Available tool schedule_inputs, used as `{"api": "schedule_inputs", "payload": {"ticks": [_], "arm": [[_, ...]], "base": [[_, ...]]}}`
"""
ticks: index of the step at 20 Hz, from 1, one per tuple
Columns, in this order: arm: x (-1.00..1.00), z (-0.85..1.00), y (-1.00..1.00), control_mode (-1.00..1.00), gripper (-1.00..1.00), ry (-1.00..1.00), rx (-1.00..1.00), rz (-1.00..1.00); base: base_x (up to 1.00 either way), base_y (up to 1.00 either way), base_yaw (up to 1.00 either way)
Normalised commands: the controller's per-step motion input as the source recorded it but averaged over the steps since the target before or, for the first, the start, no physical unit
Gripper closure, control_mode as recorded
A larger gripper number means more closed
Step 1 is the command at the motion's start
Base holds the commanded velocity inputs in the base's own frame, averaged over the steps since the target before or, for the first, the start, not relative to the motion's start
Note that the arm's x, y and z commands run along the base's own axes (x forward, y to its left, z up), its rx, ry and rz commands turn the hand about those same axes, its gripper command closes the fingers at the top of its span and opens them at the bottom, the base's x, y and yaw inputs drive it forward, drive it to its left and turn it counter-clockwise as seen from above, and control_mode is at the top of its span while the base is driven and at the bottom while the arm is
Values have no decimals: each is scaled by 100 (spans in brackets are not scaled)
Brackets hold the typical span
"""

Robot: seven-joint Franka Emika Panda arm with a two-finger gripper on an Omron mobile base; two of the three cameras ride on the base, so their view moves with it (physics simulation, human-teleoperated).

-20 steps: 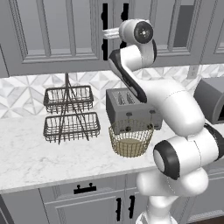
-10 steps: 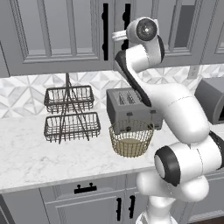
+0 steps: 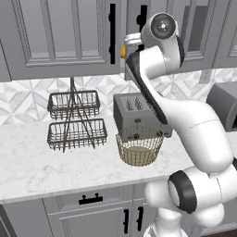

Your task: Open the cabinet, pick up the bread from the cabinet and place it in the basket. Then move the basket to the dining counter.

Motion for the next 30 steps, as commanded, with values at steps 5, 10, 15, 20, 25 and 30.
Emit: {"api": "schedule_inputs", "payload": {"ticks": [5,10,15,20,25,30], "arm": [[-64,-30,-100,-100,100,-18,7,8],[-72,-1,-100,-100,100,-1,4,1],[-67,0,-100,-100,100,9,3,0],[-69,0,-100,-100,100,2,5,0],[-66,0,-100,-100,100,0,5,0],[-43,0,-100,-100,100,0,5,0]], "base": [[0,0,0],[0,0,0],[0,0,0],[0,0,0],[0,0,0],[0,0,0]]}}
